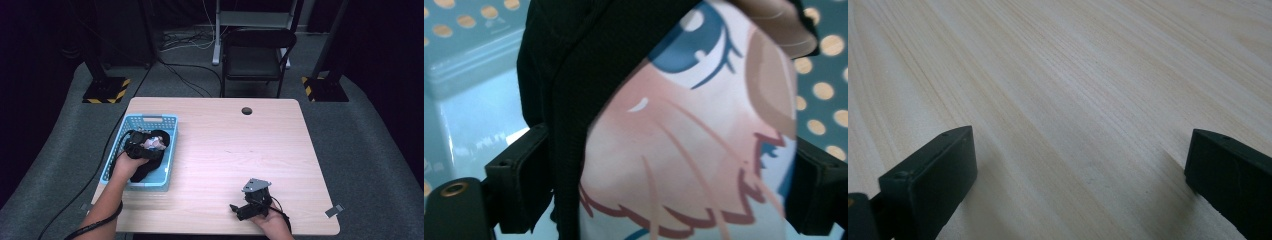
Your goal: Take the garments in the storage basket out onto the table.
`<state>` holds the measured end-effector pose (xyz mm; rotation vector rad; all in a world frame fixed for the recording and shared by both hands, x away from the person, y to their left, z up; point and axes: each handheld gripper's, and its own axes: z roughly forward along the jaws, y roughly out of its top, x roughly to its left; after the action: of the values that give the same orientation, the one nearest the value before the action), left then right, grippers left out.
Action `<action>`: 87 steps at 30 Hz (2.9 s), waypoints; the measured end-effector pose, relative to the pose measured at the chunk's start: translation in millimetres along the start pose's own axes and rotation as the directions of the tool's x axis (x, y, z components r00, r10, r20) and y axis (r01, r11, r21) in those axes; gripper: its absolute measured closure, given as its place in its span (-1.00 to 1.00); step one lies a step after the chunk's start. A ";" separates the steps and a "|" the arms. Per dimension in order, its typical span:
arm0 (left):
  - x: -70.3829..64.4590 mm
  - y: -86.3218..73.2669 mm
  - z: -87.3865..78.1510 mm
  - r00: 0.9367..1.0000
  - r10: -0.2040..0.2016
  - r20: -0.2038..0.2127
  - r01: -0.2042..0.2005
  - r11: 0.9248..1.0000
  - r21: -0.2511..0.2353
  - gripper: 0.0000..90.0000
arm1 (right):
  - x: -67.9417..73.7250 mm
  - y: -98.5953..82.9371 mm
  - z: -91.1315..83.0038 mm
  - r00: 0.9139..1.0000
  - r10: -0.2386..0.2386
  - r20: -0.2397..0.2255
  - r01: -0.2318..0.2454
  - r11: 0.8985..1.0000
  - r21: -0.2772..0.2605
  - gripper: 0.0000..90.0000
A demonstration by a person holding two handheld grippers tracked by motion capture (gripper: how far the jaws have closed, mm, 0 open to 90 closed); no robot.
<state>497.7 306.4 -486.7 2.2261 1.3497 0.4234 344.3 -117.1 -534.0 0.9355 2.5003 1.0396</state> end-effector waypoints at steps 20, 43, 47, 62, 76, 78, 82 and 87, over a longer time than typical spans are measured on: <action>-0.8 2.3 -14.4 1.000 0.011 -0.015 -0.011 1.000 -0.012 -0.35 | 0.0 0.0 0.0 1.000 0.000 0.000 0.000 1.000 0.000 -1.00; -14.6 18.1 -67.6 0.995 0.093 -0.039 -0.097 0.990 -0.100 -0.33 | 0.0 0.0 0.0 1.000 0.000 0.000 0.000 1.000 0.000 -1.00; -17.1 19.5 -71.2 0.994 0.102 -0.044 -0.107 0.988 -0.110 -0.33 | 0.0 0.0 0.0 1.000 0.000 0.000 0.000 1.000 0.000 -1.00; -24.3 19.6 -88.8 0.989 0.137 -0.051 -0.143 0.980 -0.141 -0.32 | 0.0 0.0 0.0 1.000 0.000 0.000 0.000 1.000 0.000 -1.00; -49.2 23.1 -101.4 0.978 0.205 -0.035 -0.208 0.960 -0.188 -0.31 | 0.0 0.0 0.0 1.000 0.000 0.000 0.000 1.000 0.000 -1.00; -51.6 23.2 -101.9 0.977 0.211 -0.036 -0.214 0.958 -0.194 -0.31 | 0.0 0.0 0.0 1.000 0.000 0.000 0.000 1.000 0.000 -1.00; -55.4 24.0 -101.4 0.975 0.219 -0.033 -0.221 0.955 -0.197 -0.31 | 0.0 0.0 0.0 1.000 0.000 0.000 0.000 1.000 0.000 -1.00; -62.6 26.1 -100.2 0.972 0.234 -0.017 -0.233 0.952 -0.197 -0.31 | 0.0 0.0 0.0 1.000 0.000 0.000 0.000 1.000 0.000 -1.00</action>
<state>437.7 266.2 -389.5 2.2224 0.9953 0.6064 344.4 -117.1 -534.0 0.9356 2.5004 1.0395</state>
